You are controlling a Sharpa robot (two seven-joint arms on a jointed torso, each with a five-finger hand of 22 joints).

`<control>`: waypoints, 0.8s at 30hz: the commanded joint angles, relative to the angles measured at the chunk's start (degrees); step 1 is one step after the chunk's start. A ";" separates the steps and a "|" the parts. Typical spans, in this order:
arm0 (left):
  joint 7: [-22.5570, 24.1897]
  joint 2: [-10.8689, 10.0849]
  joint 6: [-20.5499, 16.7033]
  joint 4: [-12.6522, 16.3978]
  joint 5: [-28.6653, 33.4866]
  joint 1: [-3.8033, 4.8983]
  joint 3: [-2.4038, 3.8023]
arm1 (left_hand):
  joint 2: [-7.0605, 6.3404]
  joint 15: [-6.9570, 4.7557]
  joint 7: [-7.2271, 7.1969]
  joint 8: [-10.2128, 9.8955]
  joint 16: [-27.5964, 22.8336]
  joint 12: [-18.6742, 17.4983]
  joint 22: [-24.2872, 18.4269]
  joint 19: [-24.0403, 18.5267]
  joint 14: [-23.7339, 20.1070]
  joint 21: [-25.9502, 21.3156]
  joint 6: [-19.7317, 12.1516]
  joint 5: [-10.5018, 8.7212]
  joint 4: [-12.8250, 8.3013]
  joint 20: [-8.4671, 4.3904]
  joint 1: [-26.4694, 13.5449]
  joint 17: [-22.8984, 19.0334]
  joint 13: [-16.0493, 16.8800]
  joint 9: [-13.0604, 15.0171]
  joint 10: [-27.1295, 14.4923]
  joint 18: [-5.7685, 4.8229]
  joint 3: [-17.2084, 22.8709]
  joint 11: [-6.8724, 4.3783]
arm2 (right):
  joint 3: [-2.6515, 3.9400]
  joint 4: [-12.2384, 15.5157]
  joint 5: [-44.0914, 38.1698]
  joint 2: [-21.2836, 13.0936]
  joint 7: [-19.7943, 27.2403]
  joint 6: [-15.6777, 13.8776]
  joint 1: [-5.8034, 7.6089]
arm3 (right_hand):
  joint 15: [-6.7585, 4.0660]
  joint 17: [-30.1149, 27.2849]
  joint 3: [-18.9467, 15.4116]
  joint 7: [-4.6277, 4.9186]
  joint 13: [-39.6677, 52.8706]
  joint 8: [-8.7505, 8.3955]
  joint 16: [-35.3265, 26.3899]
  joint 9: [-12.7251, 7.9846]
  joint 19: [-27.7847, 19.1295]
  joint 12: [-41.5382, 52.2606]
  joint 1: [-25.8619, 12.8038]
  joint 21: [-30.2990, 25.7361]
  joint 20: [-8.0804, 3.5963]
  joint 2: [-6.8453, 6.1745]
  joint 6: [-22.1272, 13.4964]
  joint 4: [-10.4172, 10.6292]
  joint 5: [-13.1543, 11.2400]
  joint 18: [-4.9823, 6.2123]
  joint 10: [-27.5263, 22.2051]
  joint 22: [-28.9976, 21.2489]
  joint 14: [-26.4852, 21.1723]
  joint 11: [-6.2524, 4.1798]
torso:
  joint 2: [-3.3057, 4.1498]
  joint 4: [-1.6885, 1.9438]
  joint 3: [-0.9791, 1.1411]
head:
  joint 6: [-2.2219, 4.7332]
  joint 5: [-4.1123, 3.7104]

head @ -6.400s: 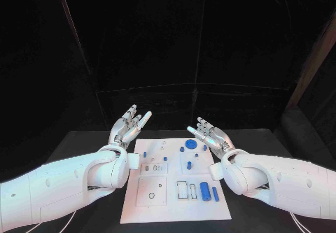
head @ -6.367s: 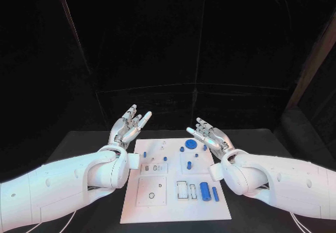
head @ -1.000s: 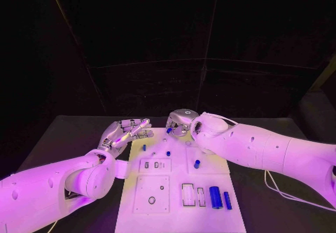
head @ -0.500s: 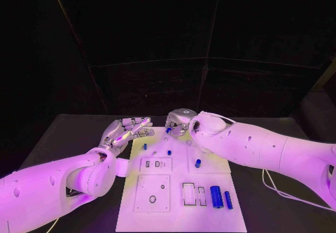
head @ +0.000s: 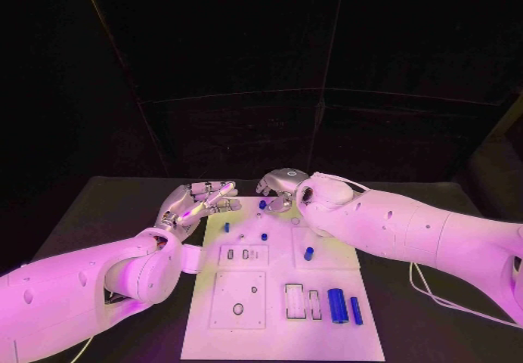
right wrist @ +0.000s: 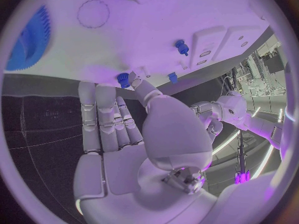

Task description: Assemble the parts on the task board

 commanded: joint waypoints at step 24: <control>-1.12 -0.11 1.52 -2.17 0.60 0.15 0.03 | 0.47 -0.01 0.67 -0.37 -0.57 -0.53 -0.27 0.40 0.48 -0.50 -0.04 -0.13 -0.58 0.01 0.22 0.01 -0.02 -0.04 -0.16 0.77 -0.20 0.20 | 2.28 14.11 10.42 -18.87 -5.58 1.88 0.15 | -3.45 35.51 -15.60 -3.12 35.14 2.06 23.51 0.65 18.31 42.82 -2.14 13.25 -3.89 -3.68 8.93 14.73 12.97 -3.85 23.14 25.51 8.61 -4.77 | -0.46 -0.87 0.39 | 0.30 -0.20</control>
